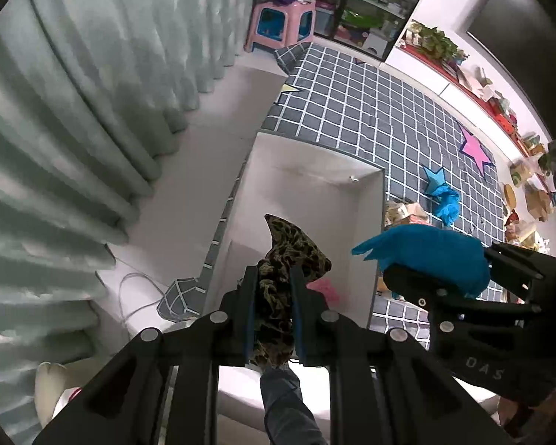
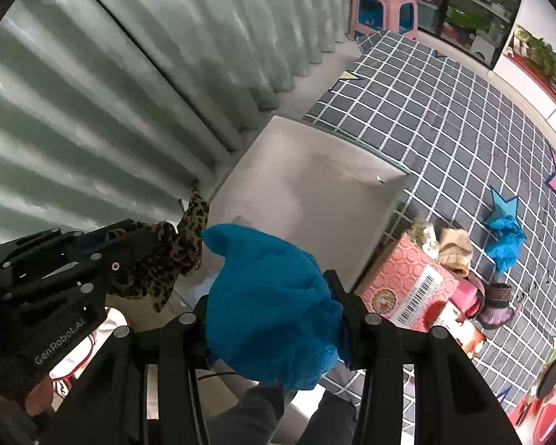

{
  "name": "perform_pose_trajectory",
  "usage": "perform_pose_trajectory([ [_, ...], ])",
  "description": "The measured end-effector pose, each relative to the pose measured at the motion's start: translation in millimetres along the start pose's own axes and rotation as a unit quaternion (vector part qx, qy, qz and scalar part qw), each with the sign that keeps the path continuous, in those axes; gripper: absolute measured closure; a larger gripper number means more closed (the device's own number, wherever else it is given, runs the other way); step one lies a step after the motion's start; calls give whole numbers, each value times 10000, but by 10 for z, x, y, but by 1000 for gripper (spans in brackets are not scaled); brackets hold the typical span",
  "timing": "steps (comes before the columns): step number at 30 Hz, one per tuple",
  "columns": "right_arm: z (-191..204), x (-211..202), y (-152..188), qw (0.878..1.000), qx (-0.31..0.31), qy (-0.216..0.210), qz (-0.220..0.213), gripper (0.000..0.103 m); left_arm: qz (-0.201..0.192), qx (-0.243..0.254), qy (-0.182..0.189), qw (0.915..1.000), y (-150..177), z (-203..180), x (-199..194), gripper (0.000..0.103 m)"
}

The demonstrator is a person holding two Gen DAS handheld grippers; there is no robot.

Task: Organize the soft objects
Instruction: 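Open both tools to drop the leopard and blue cloths into the box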

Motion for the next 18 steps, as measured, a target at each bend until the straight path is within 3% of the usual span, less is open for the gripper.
perform_pose_trajectory([
  [18,-305,259,-329,9995,288,23,93,55,123,256,-148,9995,-398,-193,386,85],
])
Point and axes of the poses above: each gripper's, at about its wrist camera, not at the fingertips, and x roughly the way its jaws point, z to its left, y to its underside, the point moved 1 cm from there along x, roughly the way its jaws point, and after that the axes turned 4 degrees about y, right-handed, at the moved point
